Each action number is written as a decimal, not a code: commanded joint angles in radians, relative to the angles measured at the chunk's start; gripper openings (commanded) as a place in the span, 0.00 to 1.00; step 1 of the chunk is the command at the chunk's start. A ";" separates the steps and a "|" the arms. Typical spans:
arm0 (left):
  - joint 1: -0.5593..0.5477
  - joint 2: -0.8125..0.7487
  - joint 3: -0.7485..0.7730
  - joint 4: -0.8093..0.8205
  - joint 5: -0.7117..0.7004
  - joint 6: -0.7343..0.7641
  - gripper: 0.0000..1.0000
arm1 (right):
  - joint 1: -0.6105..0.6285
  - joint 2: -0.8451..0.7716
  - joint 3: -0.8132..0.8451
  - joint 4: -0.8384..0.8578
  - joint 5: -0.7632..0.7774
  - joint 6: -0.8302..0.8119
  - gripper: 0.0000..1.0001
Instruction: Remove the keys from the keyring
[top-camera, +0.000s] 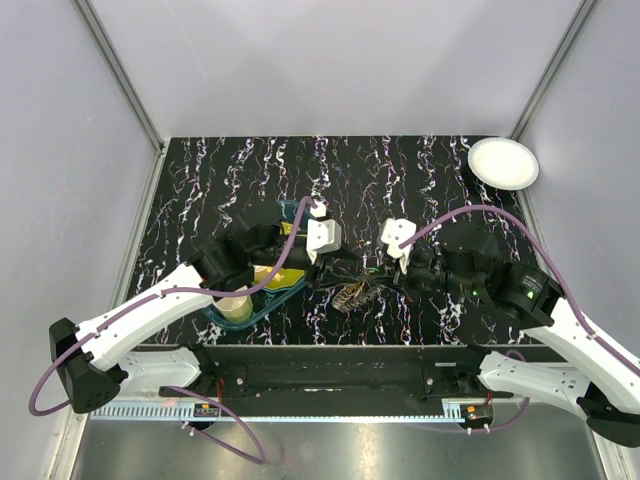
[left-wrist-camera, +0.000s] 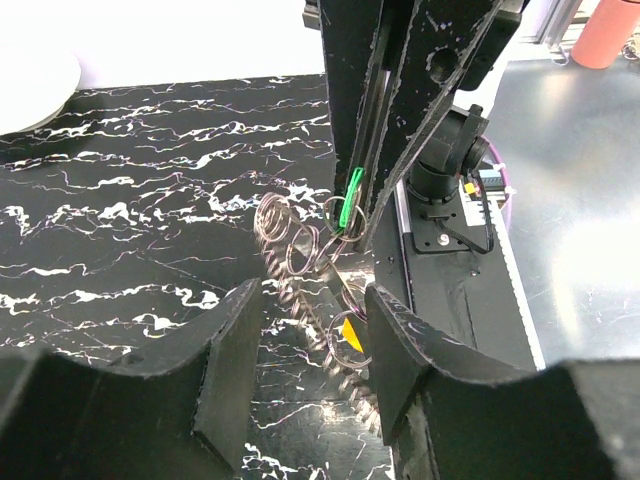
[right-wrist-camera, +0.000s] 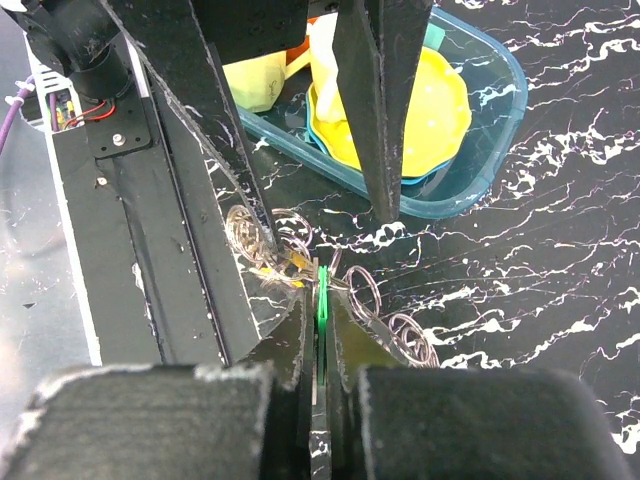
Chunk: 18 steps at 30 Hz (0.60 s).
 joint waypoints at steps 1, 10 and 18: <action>-0.004 -0.013 0.021 0.052 0.045 -0.017 0.47 | 0.000 -0.011 0.013 0.083 -0.032 -0.011 0.00; -0.004 -0.015 0.004 0.107 0.044 -0.054 0.44 | -0.002 -0.020 -0.008 0.100 -0.063 -0.017 0.00; -0.004 0.007 0.023 0.064 0.065 -0.056 0.34 | 0.000 -0.027 -0.011 0.118 -0.057 -0.011 0.00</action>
